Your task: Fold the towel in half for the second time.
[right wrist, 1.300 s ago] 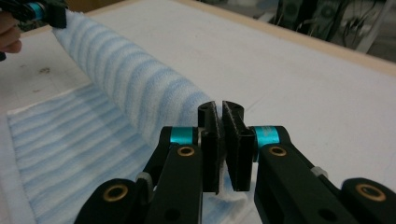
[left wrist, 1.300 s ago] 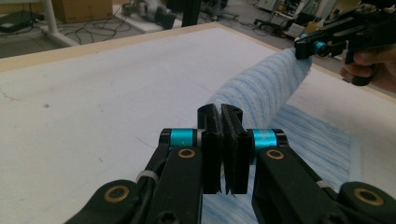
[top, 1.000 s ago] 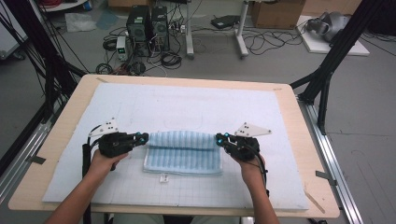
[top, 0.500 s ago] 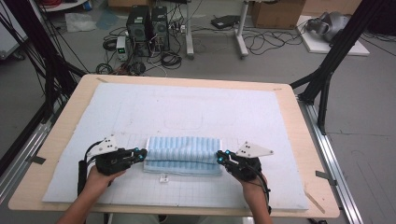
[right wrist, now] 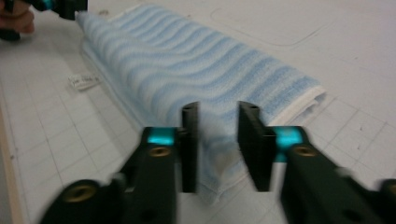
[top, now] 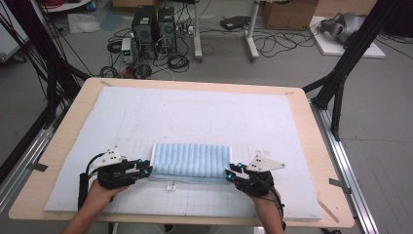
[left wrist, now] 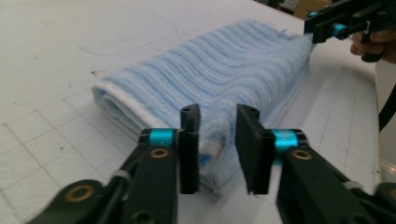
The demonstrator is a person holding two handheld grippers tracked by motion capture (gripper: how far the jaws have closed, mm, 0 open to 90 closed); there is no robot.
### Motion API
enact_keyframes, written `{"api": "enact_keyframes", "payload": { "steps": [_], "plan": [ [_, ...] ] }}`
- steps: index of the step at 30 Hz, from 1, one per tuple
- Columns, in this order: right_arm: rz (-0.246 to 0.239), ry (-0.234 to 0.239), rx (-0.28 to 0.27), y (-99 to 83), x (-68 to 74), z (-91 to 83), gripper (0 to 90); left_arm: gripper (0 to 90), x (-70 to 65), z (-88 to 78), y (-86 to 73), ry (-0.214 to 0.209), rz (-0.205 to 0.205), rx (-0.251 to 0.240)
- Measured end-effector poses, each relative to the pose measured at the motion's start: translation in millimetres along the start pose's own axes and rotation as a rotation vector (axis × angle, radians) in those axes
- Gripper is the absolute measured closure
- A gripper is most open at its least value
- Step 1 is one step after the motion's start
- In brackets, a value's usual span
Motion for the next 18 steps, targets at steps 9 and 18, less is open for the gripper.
{"api": "enact_keyframes", "payload": {
  "steps": [9,18],
  "plan": [
    [0.059,-0.046,-0.036,13.7,-5.5,19.9,57.2,61.0,9.7,22.8,9.3,0.056,-0.028,0.013],
    [-0.095,-0.043,0.169,-7.2,7.7,49.3,46.3,69.8,-1.8,33.6,-19.1,0.067,0.062,0.226]
  ]
}}
Point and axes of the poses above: each handheld gripper's, and its own axes: z roughly forward along the jaws, y roughly out of its top, x roughly to its left, the point moved 6 cm from there along z, roughly forward along the jaws, and after that the axes turned 11 degrees about -x, right-handed, at the moved point
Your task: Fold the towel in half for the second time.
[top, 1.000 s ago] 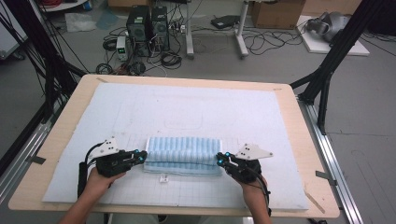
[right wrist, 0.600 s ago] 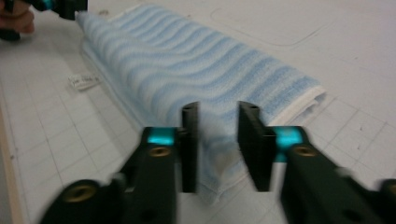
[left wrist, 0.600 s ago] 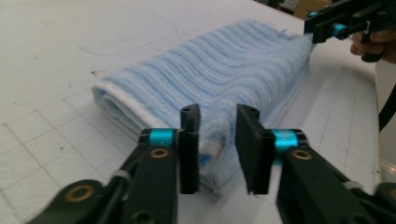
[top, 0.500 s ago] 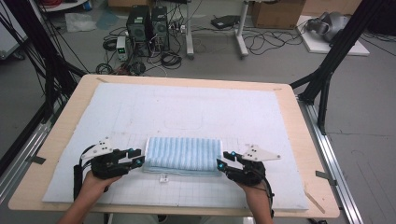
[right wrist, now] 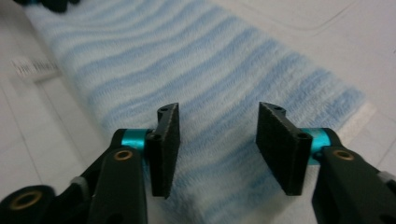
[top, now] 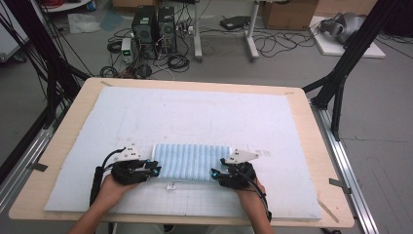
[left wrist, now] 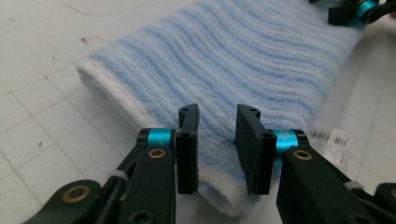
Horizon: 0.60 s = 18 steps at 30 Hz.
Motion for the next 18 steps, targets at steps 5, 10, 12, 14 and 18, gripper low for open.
{"api": "enact_keyframes", "payload": {
  "steps": [5,10,12,14,18],
  "plan": [
    [-0.052,-0.004,0.009,-8.3,1.4,-3.3,44.3,70.3,-2.0,-4.1,-3.5,0.022,0.033,0.006],
    [-0.031,0.012,0.001,-9.1,1.2,-8.4,40.2,70.1,-0.7,-5.7,-0.1,0.017,0.017,0.013],
    [0.009,0.032,-0.037,-2.7,-1.2,-12.3,38.7,67.3,2.9,-8.1,7.1,0.011,0.002,-0.022],
    [0.055,0.047,-0.109,7.5,-6.3,-16.7,41.6,65.6,9.5,-10.4,16.6,0.011,-0.03,-0.079],
    [0.101,0.021,-0.164,21.5,-22.8,-17.0,62.1,64.2,26.5,-7.4,29.3,0.024,-0.062,-0.137]
  ]
}}
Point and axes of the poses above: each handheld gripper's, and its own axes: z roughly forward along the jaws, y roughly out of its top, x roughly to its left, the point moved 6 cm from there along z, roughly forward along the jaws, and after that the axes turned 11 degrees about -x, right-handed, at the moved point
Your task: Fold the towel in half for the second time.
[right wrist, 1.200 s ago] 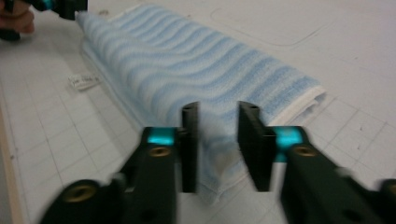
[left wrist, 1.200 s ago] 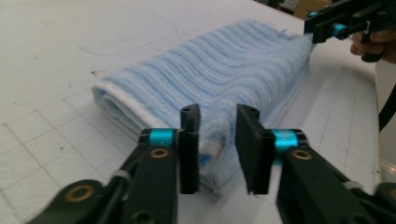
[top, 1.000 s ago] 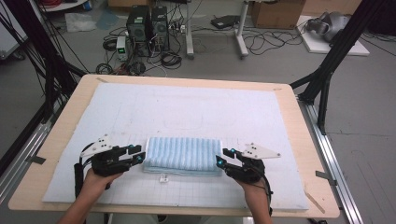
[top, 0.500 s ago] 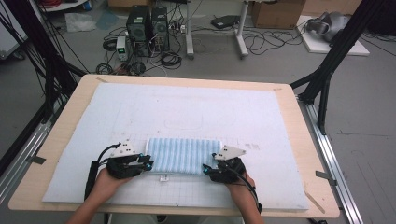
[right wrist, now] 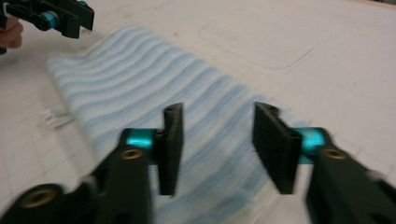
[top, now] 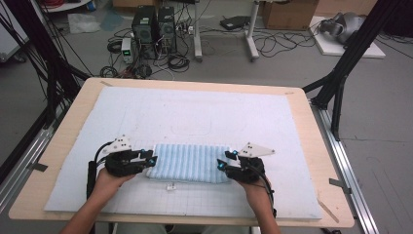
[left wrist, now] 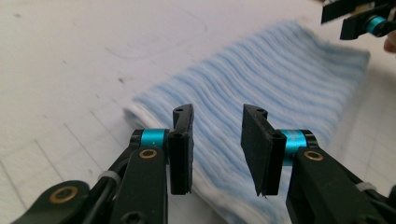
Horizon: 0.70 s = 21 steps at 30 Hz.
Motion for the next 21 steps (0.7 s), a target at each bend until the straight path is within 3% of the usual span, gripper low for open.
{"api": "enact_keyframes", "payload": {
  "steps": [2,5,12,18,21],
  "plan": [
    [-0.004,-0.032,0.013,1.8,-8.8,4.8,70.6,65.7,10.2,6.5,2.1,0.02,-0.011,0.003],
    [0.009,-0.074,0.058,-0.8,-22.8,15.9,71.7,68.9,23.2,18.5,-0.3,0.059,-0.04,0.032],
    [0.025,-0.115,0.159,-16.1,-43.3,37.9,71.6,69.2,29.6,33.8,-15.2,0.096,-0.035,0.147],
    [0.039,-0.144,0.152,-17.8,-50.8,33.4,62.8,68.3,30.1,32.2,-14.4,0.095,-0.018,0.143],
    [0.03,-0.128,0.108,-12.3,-48.3,23.9,58.1,60.3,31.3,25.4,-4.9,0.071,-0.046,0.054]
  ]
}}
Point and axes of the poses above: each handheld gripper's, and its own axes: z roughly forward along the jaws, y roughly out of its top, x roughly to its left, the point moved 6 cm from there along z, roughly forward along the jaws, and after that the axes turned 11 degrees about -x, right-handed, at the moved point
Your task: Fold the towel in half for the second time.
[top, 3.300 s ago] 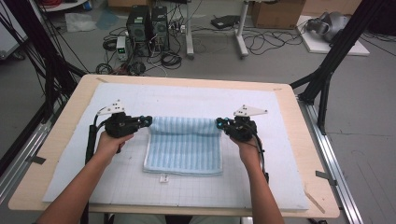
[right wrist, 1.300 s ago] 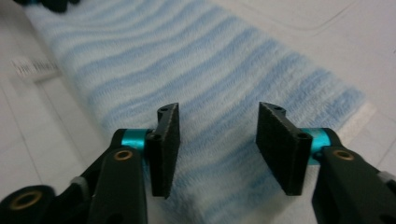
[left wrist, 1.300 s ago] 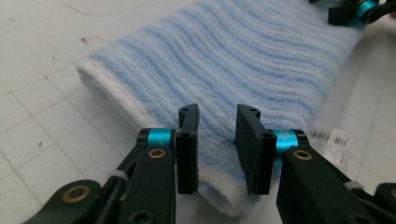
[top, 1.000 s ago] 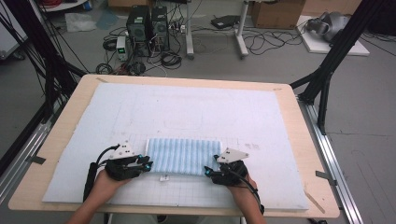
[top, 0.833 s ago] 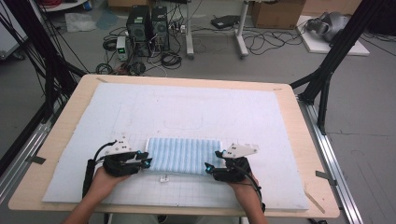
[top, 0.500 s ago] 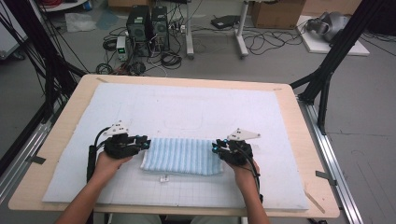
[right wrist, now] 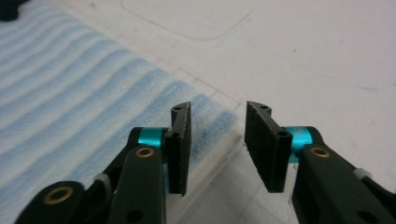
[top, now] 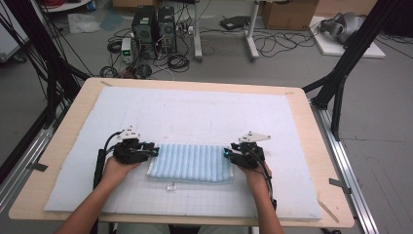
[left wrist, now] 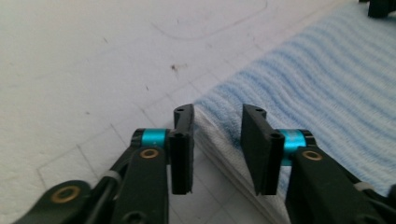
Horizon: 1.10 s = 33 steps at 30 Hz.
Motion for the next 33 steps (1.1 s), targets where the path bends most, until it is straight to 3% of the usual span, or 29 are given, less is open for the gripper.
{"api": "enact_keyframes", "payload": {
  "steps": [2,5,8,10,13,19,25,33],
  "plan": [
    [-0.005,-0.007,-0.032,4.1,-0.6,-9.9,52.2,52.8,1.5,-7.8,8.6,-0.006,0.019,-0.08],
    [-0.02,-0.046,-0.067,9.0,-4.8,-24.8,40.3,39.4,6.9,-19.7,16.4,-0.006,0.0,-0.162],
    [-0.025,-0.08,-0.086,12.6,-10.9,-39.8,27.9,25.2,14.2,-29.6,21.4,0.026,-0.049,-0.226],
    [-0.019,-0.099,-0.102,14.1,-15.3,-49.7,17.7,23.6,18.0,-36.7,22.4,0.062,-0.056,-0.268],
    [-0.023,-0.121,-0.132,15.2,-21.5,-63.9,11.8,17.9,22.3,-45.0,20.9,0.073,-0.043,-0.28],
    [-0.021,-0.126,-0.16,14.8,-28.5,-83.6,11.5,19.3,25.8,-61.9,26.0,0.077,-0.005,-0.33],
    [-0.033,-0.136,-0.163,16.3,-28.1,-92.2,11.4,19.7,20.8,-70.4,26.4,0.048,0.013,-0.352],
    [-0.03,-0.149,-0.187,23.4,-28.7,-95.9,11.3,19.9,15.7,-74.9,22.6,0.051,0.036,-0.341]
  ]
}}
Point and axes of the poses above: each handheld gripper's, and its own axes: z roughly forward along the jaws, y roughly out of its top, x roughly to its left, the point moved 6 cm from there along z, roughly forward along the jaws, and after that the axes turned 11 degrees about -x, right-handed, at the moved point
